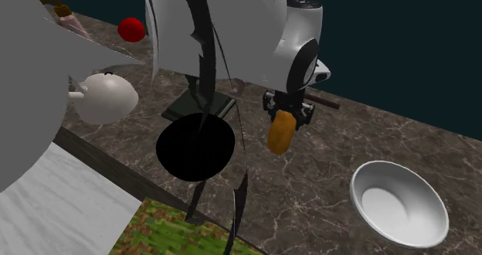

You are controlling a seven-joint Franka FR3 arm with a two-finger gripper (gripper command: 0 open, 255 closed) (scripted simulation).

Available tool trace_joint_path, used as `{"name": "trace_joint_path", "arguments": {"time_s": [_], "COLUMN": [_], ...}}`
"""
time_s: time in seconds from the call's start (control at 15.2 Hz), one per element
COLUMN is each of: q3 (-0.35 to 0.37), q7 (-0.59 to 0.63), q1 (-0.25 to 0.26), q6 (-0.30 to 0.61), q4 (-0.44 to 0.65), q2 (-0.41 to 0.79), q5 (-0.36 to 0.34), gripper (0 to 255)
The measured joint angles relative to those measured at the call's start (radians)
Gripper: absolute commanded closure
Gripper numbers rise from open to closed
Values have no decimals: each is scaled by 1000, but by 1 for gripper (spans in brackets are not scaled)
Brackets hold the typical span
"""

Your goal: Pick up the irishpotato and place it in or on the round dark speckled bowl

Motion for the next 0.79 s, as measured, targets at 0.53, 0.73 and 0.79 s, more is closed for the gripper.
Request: {"name": "trace_joint_path", "arguments": {"time_s": [0.53,0.73,0.79], "q3": [1,1,2], "q7": [-1,-2,0], "q1": [2,2,3], "q6": [-104,-143,-156], "q4": [52,71,79], "q2": [-52,-73,-76], "q5": [-3,-5,-5], "gripper": [255,255,255]}}
